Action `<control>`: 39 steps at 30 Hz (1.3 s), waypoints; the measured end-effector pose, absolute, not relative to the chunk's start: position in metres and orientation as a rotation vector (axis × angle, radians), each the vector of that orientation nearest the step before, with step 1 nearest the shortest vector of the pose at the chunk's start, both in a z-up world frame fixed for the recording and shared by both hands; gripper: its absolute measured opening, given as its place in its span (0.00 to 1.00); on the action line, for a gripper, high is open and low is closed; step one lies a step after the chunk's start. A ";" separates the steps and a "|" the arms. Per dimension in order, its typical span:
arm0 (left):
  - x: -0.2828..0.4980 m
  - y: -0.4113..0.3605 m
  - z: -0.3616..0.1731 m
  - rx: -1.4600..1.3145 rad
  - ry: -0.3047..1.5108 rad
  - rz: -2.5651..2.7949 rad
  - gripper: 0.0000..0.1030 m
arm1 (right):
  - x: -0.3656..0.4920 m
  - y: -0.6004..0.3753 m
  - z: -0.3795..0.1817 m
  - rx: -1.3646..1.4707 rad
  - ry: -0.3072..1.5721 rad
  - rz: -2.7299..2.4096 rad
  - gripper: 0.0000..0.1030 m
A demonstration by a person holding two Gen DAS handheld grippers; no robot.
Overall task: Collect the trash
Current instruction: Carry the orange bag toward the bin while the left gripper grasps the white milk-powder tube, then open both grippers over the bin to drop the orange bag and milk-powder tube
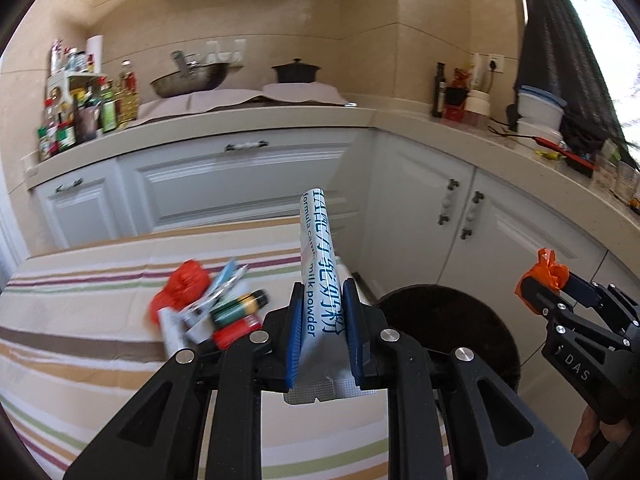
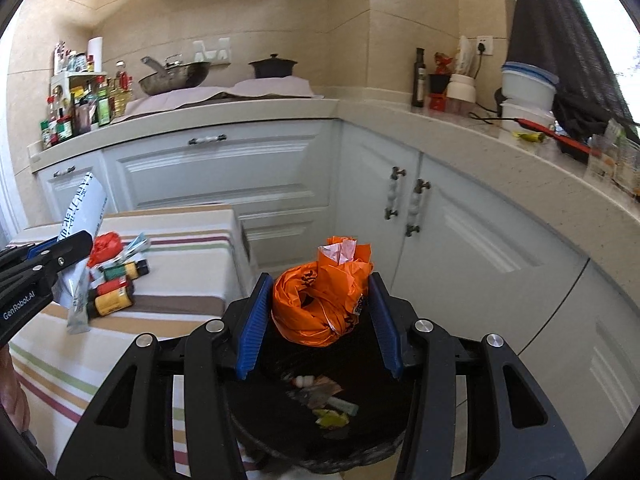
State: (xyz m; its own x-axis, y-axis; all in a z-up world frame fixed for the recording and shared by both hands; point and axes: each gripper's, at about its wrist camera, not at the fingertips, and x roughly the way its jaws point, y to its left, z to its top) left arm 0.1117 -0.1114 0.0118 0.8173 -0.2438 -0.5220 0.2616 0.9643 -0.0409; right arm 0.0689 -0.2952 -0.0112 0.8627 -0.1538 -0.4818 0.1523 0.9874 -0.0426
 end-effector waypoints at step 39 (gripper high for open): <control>0.157 -0.202 -0.023 0.151 0.588 -0.367 0.48 | 0.099 -0.361 -0.033 0.063 0.517 -0.253 0.58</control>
